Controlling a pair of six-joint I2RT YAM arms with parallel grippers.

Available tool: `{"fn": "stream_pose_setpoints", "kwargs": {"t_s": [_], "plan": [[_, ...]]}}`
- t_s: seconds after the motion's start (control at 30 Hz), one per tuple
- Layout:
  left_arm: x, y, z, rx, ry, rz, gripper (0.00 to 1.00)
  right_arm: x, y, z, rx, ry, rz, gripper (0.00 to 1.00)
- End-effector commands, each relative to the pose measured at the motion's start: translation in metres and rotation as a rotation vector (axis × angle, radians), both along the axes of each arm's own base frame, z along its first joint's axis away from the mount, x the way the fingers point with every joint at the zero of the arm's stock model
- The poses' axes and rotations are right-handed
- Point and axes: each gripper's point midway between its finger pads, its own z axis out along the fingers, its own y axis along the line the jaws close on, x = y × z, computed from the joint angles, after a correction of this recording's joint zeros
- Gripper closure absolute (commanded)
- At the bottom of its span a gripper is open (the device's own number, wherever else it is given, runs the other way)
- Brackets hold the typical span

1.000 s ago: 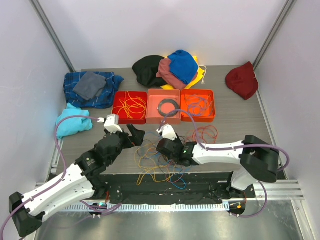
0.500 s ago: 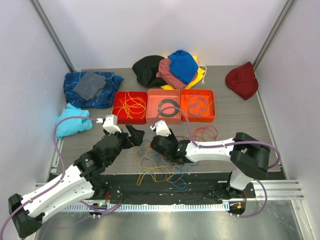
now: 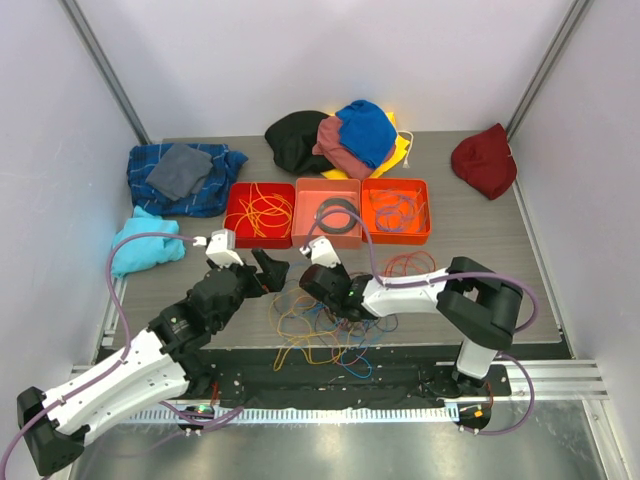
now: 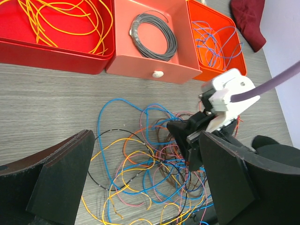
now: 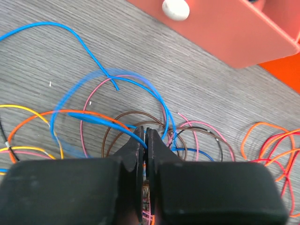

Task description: Untangle the cables

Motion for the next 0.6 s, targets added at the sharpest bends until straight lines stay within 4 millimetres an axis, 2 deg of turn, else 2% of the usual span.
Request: {"fn": "stream_pose_setpoints", "kwargs": {"t_s": [0.0, 0.07, 0.1, 0.13, 0.2, 0.23, 0.3, 0.33, 0.4, 0.43, 0.5, 0.53, 0.57], "plan": [[0.003, 0.003, 0.006, -0.012, -0.023, 0.023, 0.00, 0.012, 0.014, 0.064, 0.138, -0.119, -0.038, 0.99], [0.004, 0.002, 0.006, -0.016, -0.024, 0.020, 0.00, 0.010, 0.008, 0.082, 0.134, -0.135, -0.046, 0.99], [0.004, 0.000, 0.006, -0.020, -0.023, 0.015, 0.00, 0.007, 0.006, 0.104, 0.172, -0.156, -0.045, 0.99], [0.004, -0.001, 0.005, -0.021, -0.020, 0.012, 0.00, 0.004, 0.000, 0.112, 0.158, -0.161, -0.049, 0.99], [0.004, -0.004, 0.006, -0.028, -0.020, 0.003, 0.00, 0.000, -0.003, 0.154, 0.238, -0.197, -0.047, 0.99], [0.004, -0.005, 0.006, -0.027, -0.018, -0.002, 0.00, -0.004, -0.009, 0.165, 0.243, -0.199, -0.046, 0.99], [0.005, -0.008, 0.008, -0.041, -0.026, -0.010, 0.00, -0.008, -0.015, 0.205, 0.324, -0.228, -0.042, 0.99], [0.005, -0.010, 0.007, -0.039, -0.023, -0.015, 0.00, -0.011, -0.021, 0.213, 0.317, -0.227, -0.039, 0.99], [0.005, -0.014, 0.008, -0.049, -0.025, -0.031, 0.00, -0.012, -0.026, 0.244, 0.363, -0.252, -0.038, 0.99], [0.006, -0.018, 0.008, -0.054, -0.027, -0.037, 0.00, -0.015, -0.032, 0.266, 0.393, -0.272, -0.037, 0.99], [0.007, -0.022, 0.012, -0.066, -0.032, -0.049, 0.00, -0.016, -0.041, 0.290, 0.415, -0.299, -0.044, 0.99], [0.008, -0.026, 0.012, -0.072, -0.030, -0.058, 0.00, -0.017, -0.048, 0.313, 0.441, -0.325, -0.045, 0.99], [0.009, -0.027, 0.014, -0.074, -0.033, -0.062, 0.00, -0.018, -0.053, 0.325, 0.451, -0.340, -0.048, 0.99]]}}
